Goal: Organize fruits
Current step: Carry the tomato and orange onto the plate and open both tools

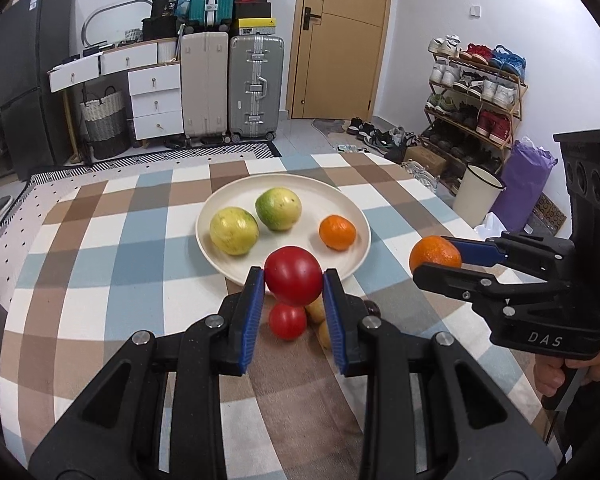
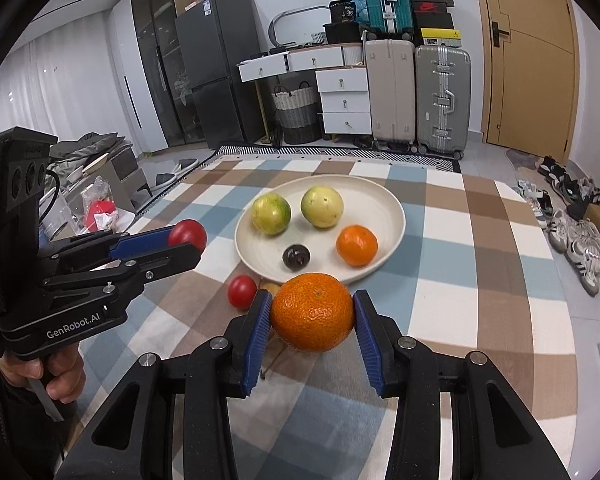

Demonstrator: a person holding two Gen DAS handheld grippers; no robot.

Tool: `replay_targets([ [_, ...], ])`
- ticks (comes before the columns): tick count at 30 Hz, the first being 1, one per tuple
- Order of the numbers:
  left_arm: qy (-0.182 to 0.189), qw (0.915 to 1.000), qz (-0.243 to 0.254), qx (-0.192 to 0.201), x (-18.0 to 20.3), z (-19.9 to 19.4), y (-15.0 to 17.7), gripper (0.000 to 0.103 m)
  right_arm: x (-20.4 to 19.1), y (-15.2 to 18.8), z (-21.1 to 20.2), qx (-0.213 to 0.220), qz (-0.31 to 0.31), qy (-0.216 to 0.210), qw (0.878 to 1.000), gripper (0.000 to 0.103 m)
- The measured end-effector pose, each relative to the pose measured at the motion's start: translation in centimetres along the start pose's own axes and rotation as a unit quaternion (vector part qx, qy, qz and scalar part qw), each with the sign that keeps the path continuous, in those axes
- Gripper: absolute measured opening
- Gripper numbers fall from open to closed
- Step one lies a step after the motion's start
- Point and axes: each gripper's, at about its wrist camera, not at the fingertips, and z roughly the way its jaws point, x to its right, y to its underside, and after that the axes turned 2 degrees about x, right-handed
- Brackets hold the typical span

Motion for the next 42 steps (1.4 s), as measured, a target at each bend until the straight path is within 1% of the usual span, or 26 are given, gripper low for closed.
replay_targets([
  [7, -0.007, 0.9999, 0.002, 0.008, -0.3, 1.9, -1.6, 0.027, 0.4, -2.2, 1.3, 0.014, -0.008, -0.005, 1.0, 0.042],
  [16, -0.006, 0.9999, 0.006, 0.006, -0.9, 5.8, -3.0, 0.027, 2.1, -4.0, 3.8, 0.022, -0.003, -0.007, 1.0, 0.042],
  [20, -0.009, 0.9999, 0.014, 0.004, -1.1, 7.8, -3.4, 0.027, 3.2, -5.1, 5.3, 0.022, 0.0, -0.004, 1.0, 0.042],
  [26, -0.01, 0.9999, 0.011, 0.006, -1.9, 10.6, -4.2, 0.027, 4.7, -6.8, 7.7, 0.022, 0.006, -0.006, 1.0, 0.042],
  [30, -0.013, 0.9998, 0.013, 0.007, -2.5, 11.8, -4.1, 0.027, 5.1, -7.8, 9.6, 0.017, -0.003, -0.009, 1.0, 0.042],
  [31, -0.013, 0.9998, 0.012, 0.006, -2.7, 12.1, -4.1, 0.027, 5.2, -8.0, 10.1, 0.018, -0.002, -0.009, 1.0, 0.042],
  [33, -0.011, 0.9999, 0.008, 0.002, -3.0, 12.7, -4.1, 0.027, 5.6, -8.1, 11.2, 0.005, -0.005, -0.009, 1.0, 0.042],
  [35, -0.014, 0.9998, 0.016, 0.002, -2.9, 13.0, -3.8, 0.027, 6.0, -8.0, 11.8, 0.005, -0.003, -0.007, 1.0, 0.042],
  [37, -0.018, 0.9996, 0.023, 0.001, -2.7, 13.3, -3.6, 0.027, 6.4, -7.8, 12.6, -0.006, 0.003, -0.011, 1.0, 0.042],
  [42, -0.019, 0.9995, 0.026, -0.001, -2.6, 13.5, -3.2, 0.027, 6.6, -7.3, 13.4, -0.016, 0.003, -0.009, 1.0, 0.042],
])
